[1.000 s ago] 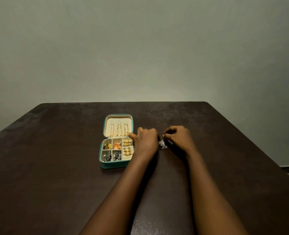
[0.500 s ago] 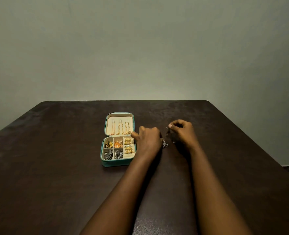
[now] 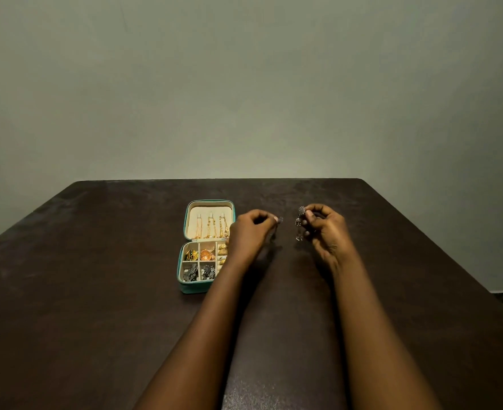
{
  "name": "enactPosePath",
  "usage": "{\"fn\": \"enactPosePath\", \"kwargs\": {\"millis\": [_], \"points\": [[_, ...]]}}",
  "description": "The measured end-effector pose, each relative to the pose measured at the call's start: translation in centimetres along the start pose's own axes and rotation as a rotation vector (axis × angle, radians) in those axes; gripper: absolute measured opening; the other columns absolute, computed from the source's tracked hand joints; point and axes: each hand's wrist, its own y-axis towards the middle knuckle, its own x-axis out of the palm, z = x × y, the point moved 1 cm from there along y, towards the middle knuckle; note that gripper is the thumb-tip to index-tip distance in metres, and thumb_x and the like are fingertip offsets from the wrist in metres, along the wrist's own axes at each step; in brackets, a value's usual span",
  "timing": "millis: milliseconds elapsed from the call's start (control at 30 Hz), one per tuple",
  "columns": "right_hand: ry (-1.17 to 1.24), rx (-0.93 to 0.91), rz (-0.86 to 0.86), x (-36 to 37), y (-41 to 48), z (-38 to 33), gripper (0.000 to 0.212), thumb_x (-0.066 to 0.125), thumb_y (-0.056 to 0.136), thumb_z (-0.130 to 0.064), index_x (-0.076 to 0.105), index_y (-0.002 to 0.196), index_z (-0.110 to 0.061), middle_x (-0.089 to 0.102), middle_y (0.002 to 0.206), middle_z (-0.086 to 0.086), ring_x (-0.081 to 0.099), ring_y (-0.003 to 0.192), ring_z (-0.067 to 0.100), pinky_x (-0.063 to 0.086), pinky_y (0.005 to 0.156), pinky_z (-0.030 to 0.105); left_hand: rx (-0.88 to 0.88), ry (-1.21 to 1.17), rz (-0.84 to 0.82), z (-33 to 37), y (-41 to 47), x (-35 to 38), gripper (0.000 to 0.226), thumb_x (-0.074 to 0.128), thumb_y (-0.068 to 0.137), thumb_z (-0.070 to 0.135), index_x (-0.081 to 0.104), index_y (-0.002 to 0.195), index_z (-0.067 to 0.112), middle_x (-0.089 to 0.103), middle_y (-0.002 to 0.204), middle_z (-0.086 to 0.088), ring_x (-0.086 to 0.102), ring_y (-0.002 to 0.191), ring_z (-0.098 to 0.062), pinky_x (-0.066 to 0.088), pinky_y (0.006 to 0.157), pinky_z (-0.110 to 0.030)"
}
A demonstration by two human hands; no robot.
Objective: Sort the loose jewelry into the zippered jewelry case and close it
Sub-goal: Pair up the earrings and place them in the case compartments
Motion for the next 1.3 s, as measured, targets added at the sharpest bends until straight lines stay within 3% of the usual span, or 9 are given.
{"fn": "enactPosePath", "kwargs": {"millis": [100,200,367,533,700,867,1000,1233,1300], "points": [[0.034,0.016,0.009,0.4,-0.3,-0.4,0.028,0.045,0.091,0.007,0.055,0.075,-0.013,0.055,0.073,0.001,0.047,0.061,0.008,0.031,0.052,0.021,0.018,-0.261,-0.004,0.7,-0.3,-1.0,0.008,0.065,0.084,0.015,0.07,0.089,0.011,0.068,0.081,0.003,0.061,0.076,-0.002,0.043,0.061,-0.002],[0.067,0.008,-0.005,1.0,-0.4,-0.7,0.029,0.046,0.09,0.007,0.056,0.074,-0.015,0.06,0.065,-0.005,0.047,0.059,0.008,0.033,0.048,0.02,0.01,-0.412,-0.032,1.3,-0.7,-1.6,0.013,0.062,0.086,0.014,0.069,0.095,0.009,0.065,0.078,0.008,0.058,0.07,0.006,0.042,0.061,-0.004],[0.21,0.062,-0.047,1.8,-1.1,-1.2,0.029,0.046,0.089,0.006,0.058,0.075,-0.016,0.064,0.053,-0.01,0.055,0.053,0.001,0.041,0.042,0.014,-0.056,-0.534,-0.06,1.2,-0.7,-2.0,0.008,0.061,0.086,0.019,0.068,0.083,0.022,0.067,0.075,0.012,0.054,0.077,-0.005,0.034,0.069,-0.027],[0.262,0.106,-0.107,2.8,-1.7,-0.9,0.024,0.047,0.09,-0.001,0.058,0.076,-0.017,0.063,0.054,-0.01,0.053,0.062,0.009,0.037,0.056,0.024,-0.073,-0.728,-0.087,1.3,-0.6,-2.1,0.014,0.059,0.086,0.01,0.068,0.078,0.017,0.068,0.064,0.009,0.06,0.068,-0.006,0.041,0.068,-0.024],[0.342,0.131,-0.177,3.6,-2.2,-1.2,0.021,0.046,0.09,-0.004,0.059,0.077,-0.014,0.064,0.055,-0.006,0.057,0.054,0.008,0.04,0.053,0.021,-0.129,-0.821,-0.087,1.4,-0.8,-2.1,0.016,0.058,0.085,0.01,0.067,0.074,0.017,0.068,0.064,0.008,0.056,0.073,-0.008,0.037,0.069,-0.026],[0.475,0.123,-0.17,4.3,-2.1,-1.4,0.035,0.051,0.085,-0.003,0.07,0.058,-0.012,0.068,0.058,-0.002,0.063,0.053,0.007,0.051,0.052,0.018,-0.138,-0.895,-0.101,1.5,-0.8,-2.3,0.015,0.057,0.085,0.008,0.068,0.076,0.014,0.069,0.067,0.003,0.057,0.072,-0.011,0.04,0.063,-0.024],[0.365,0.075,-0.152,4.4,-2.3,-1.4,0.029,0.053,0.086,-0.003,0.068,0.063,-0.013,0.066,0.056,-0.005,0.06,0.054,0.005,0.045,0.054,0.022,-0.151,-0.886,-0.155,1.5,-0.7,-2.3,0.014,0.059,0.084,0.01,0.069,0.076,0.016,0.069,0.076,0.0,0.057,0.076,-0.011,0.04,0.07,-0.025],[0.226,0.048,-0.155,4.5,-2.7,-1.3,0.018,0.053,0.088,-0.005,0.063,0.074,-0.014,0.065,0.065,-0.005,0.055,0.074,0.011,0.037,0.078,0.036,-0.243,-1.105,-0.268,1.5,-0.5,-2.3,0.01,0.056,0.083,0.01,0.066,0.086,0.009,0.07,0.088,-0.002,0.063,0.079,-0.011,0.042,0.072,-0.021],[0.24,0.054,-0.155,4.5,-2.7,-1.4,0.018,0.053,0.088,-0.005,0.063,0.075,-0.014,0.065,0.063,-0.006,0.055,0.072,0.009,0.038,0.071,0.032,-0.266,-1.171,-0.299,1.5,-0.5,-2.4,0.014,0.059,0.075,0.013,0.072,0.079,0.01,0.073,0.086,0.0,0.064,0.08,-0.009,0.042,0.078,-0.022]]}}
